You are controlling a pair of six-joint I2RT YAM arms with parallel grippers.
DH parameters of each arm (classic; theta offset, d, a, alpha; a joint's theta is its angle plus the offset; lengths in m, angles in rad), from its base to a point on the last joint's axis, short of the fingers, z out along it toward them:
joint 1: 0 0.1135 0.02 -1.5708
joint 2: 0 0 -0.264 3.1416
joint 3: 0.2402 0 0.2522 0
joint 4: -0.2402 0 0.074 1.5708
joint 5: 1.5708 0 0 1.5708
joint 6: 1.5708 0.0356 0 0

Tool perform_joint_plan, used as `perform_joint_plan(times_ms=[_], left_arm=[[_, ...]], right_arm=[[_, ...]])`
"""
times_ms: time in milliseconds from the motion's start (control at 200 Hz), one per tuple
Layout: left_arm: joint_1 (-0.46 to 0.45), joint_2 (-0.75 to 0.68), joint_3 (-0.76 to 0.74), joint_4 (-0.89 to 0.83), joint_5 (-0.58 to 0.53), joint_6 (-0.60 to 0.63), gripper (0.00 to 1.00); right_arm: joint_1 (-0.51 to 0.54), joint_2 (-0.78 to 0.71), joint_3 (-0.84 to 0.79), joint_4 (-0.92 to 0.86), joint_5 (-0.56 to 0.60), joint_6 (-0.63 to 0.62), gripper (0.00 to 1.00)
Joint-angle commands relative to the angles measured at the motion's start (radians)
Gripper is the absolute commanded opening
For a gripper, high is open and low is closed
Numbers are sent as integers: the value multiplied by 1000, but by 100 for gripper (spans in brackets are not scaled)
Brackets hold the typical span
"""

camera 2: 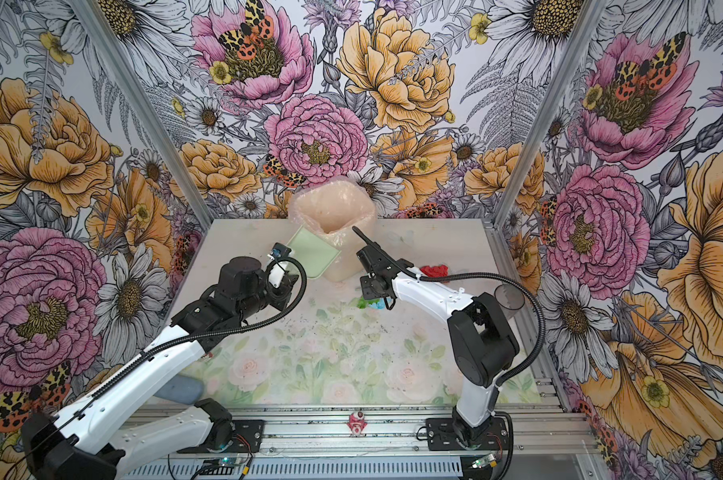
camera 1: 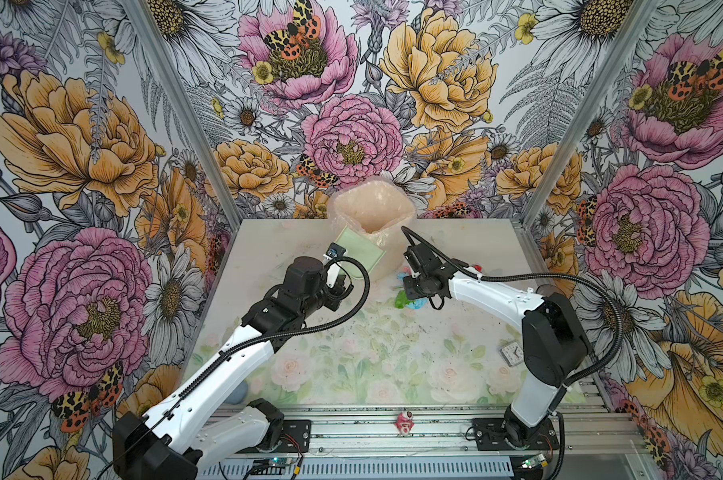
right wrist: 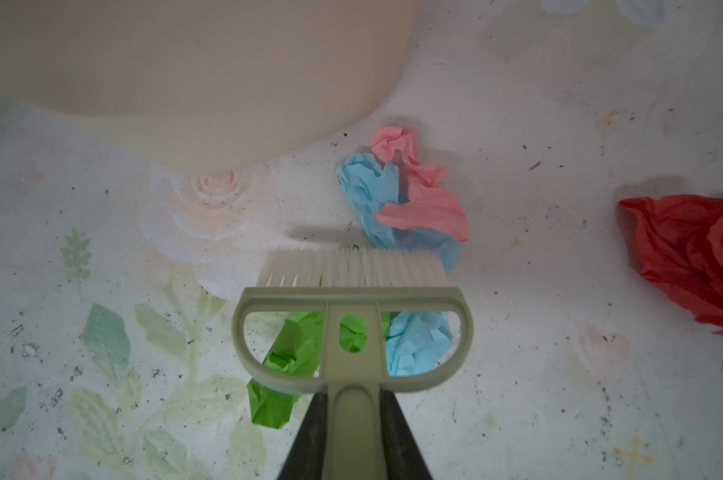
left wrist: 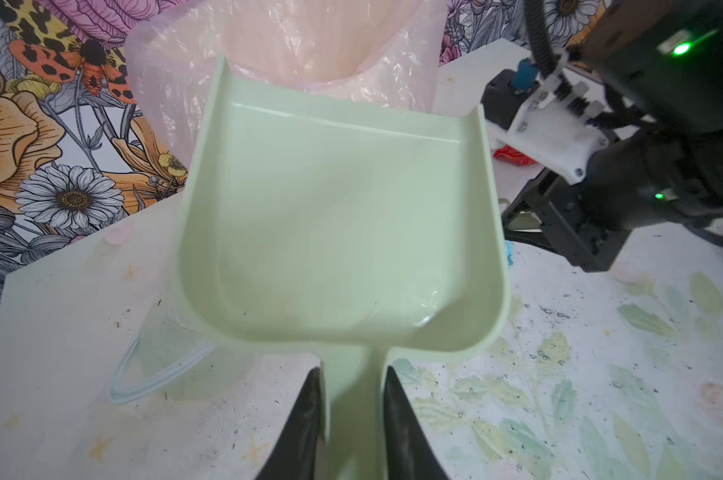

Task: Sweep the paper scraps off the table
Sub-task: 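Lower the empty dustpan near the green scrap while the right brush approaches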

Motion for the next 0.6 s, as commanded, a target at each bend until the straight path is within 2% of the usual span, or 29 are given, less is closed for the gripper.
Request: perform_joint_plan(times_ms=[0,330,596], left_arm=[[-21,-45,-41,55,31,-76,0],[-70,-64,-79,43,32,-66,0],[-111,-45,-76,62,45,-69,0]], right_arm=[[8,-9,-16,33,68,-6,0],[15,-169,-178,35,96,-24,0],[-6,-262,-236,34,100,-59,0]])
